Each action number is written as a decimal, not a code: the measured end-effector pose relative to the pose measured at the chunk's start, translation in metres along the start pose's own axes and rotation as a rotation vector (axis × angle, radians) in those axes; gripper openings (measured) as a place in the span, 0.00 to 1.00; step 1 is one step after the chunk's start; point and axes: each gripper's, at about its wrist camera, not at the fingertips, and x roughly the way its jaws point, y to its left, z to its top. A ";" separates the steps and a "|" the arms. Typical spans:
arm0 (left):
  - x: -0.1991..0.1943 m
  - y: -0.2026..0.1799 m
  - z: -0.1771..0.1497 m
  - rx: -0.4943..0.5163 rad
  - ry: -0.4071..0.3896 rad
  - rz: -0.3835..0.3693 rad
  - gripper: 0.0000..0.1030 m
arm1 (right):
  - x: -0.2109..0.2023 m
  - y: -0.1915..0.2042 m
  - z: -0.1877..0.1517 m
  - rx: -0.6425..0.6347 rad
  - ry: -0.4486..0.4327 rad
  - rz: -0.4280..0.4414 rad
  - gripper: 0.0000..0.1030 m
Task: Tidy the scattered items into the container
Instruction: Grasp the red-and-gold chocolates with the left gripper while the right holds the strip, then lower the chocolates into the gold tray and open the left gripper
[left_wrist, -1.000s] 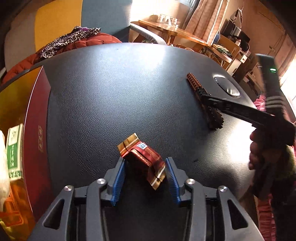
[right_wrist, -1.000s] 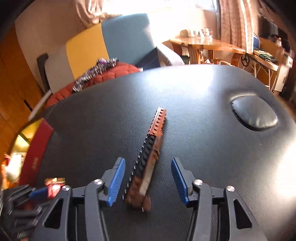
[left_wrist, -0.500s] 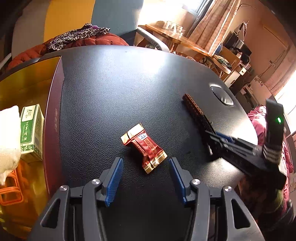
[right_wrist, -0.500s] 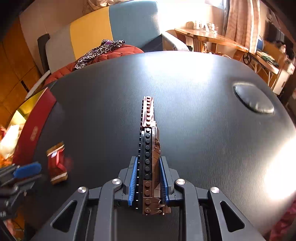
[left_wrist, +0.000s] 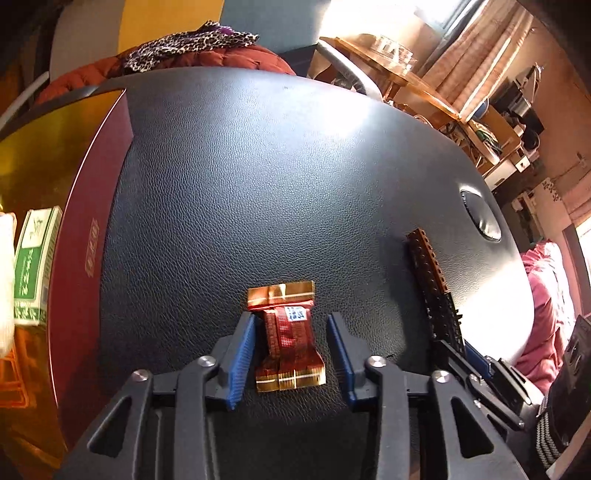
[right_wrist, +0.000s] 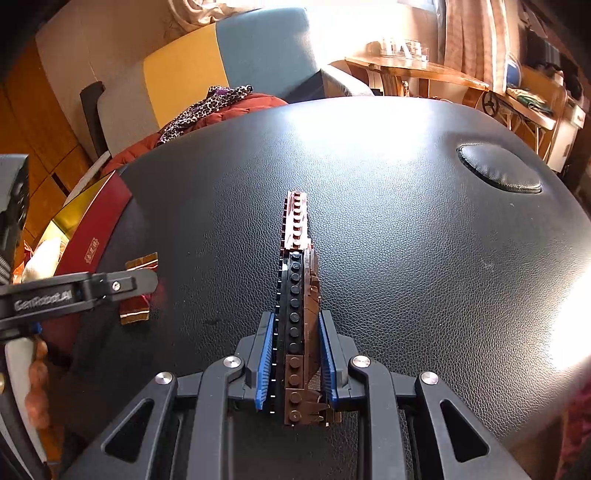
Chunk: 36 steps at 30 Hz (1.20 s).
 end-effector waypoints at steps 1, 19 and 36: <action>0.000 0.000 -0.001 0.016 -0.004 0.006 0.26 | 0.000 0.000 0.000 -0.002 -0.002 0.000 0.23; -0.028 -0.005 -0.020 0.241 -0.111 0.023 0.24 | 0.001 0.009 0.001 -0.058 -0.007 -0.052 0.23; -0.129 0.078 -0.022 0.021 -0.316 0.041 0.24 | 0.001 0.016 0.003 -0.089 0.001 -0.104 0.23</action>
